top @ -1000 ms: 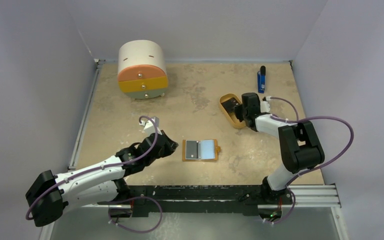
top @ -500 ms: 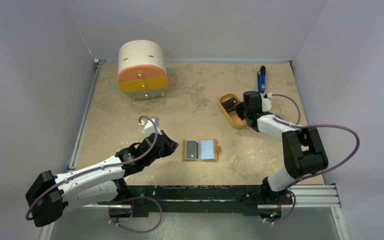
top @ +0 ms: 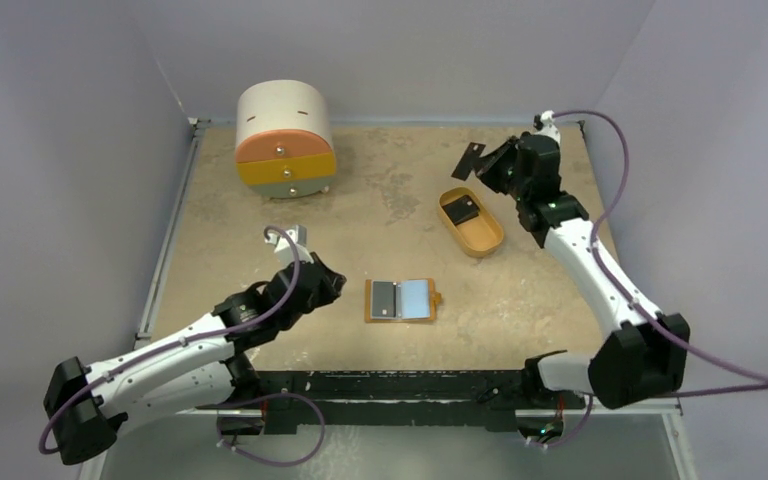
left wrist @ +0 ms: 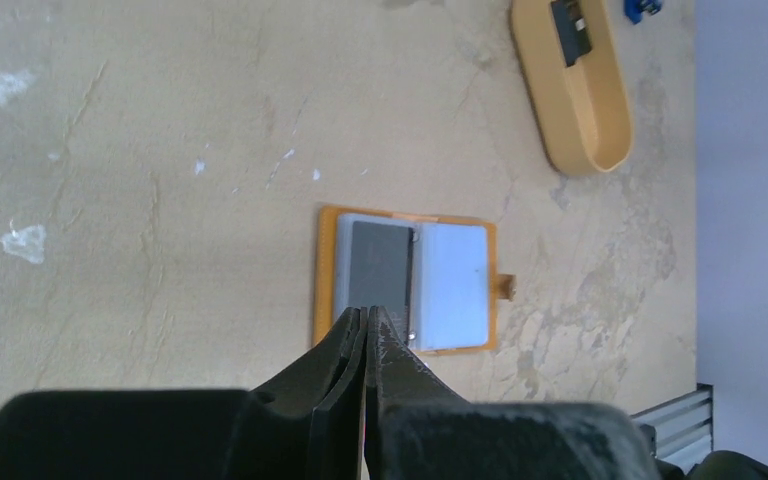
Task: Put the credit cards into the card holder
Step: Pick up the credit card from the storage box, then turn over the card slot in the card holder.
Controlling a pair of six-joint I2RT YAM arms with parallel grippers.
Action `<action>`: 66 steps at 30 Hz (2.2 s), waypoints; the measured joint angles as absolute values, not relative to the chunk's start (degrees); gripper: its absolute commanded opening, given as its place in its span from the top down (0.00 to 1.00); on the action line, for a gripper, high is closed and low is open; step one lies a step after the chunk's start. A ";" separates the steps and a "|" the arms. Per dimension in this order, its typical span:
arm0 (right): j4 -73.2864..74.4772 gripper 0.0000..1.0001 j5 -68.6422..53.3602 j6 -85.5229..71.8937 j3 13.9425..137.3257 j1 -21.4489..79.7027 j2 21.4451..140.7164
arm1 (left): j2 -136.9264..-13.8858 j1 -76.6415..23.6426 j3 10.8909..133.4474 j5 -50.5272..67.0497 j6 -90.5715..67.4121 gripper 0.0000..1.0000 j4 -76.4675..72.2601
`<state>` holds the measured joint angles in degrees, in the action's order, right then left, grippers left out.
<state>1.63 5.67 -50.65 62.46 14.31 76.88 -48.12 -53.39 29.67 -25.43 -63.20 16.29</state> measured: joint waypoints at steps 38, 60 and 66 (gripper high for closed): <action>22.81 1.00 -26.57 -32.14 32.84 26.68 60.93 | -84.60 -58.65 42.19 -14.22 -55.51 0.69 0.30; 29.80 1.00 -15.70 -38.19 31.83 26.68 47.92 | -98.24 -61.32 56.38 -14.02 -52.90 0.60 6.35; 29.45 1.00 -16.10 -38.19 31.86 26.68 48.42 | -101.16 -61.80 58.48 -16.64 -52.25 0.60 10.87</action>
<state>29.45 -16.10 -38.20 31.86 26.68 48.42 -101.16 -61.80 58.48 -16.64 -52.25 10.87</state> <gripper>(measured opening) 0.005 0.398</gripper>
